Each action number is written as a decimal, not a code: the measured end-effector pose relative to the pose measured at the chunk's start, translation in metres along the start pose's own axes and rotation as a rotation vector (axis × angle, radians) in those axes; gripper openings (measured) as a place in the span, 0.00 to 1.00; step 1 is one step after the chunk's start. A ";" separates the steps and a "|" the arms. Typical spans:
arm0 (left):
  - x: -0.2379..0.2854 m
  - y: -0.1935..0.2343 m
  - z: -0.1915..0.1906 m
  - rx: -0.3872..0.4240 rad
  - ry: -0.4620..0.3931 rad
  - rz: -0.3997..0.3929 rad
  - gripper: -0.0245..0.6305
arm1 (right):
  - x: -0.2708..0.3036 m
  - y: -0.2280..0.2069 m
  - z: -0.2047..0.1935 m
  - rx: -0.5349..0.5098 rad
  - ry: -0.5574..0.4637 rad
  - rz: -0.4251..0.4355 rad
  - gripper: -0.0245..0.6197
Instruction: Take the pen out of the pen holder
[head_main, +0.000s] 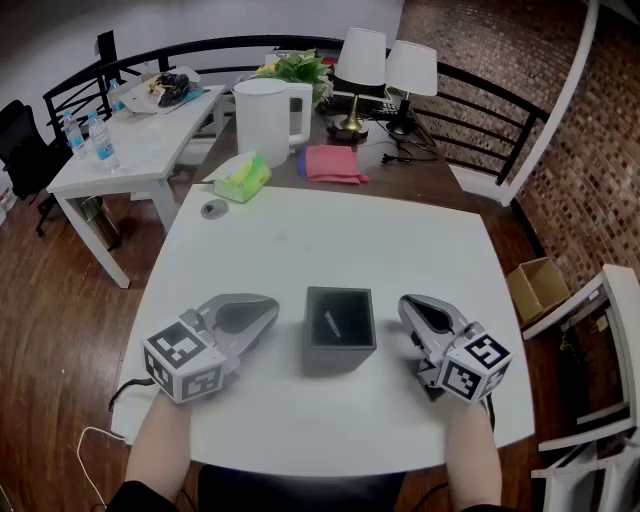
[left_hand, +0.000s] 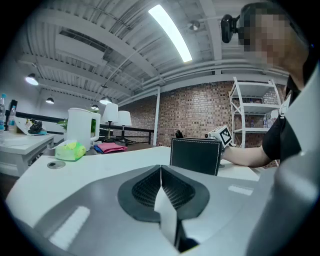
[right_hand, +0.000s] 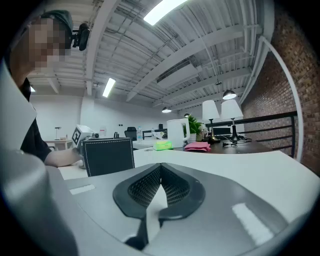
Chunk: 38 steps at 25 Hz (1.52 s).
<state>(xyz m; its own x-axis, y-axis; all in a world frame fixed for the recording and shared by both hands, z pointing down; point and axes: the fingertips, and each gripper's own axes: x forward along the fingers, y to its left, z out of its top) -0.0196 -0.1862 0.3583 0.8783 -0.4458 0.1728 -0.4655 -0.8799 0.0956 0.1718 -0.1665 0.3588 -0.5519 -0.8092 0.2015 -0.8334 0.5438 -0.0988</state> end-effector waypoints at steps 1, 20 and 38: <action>0.000 -0.001 -0.001 -0.001 0.002 -0.002 0.04 | 0.000 0.004 -0.001 0.000 0.003 0.006 0.06; 0.000 -0.002 -0.004 -0.004 0.005 -0.009 0.04 | 0.019 0.029 0.071 -0.064 -0.058 0.093 0.06; 0.000 -0.003 -0.006 -0.006 0.008 -0.011 0.04 | 0.061 0.125 0.084 -0.285 0.190 0.467 0.20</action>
<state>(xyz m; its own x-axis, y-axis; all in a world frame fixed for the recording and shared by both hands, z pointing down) -0.0187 -0.1831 0.3639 0.8826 -0.4346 0.1795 -0.4563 -0.8838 0.1036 0.0318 -0.1669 0.2766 -0.8227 -0.4288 0.3732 -0.4470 0.8936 0.0413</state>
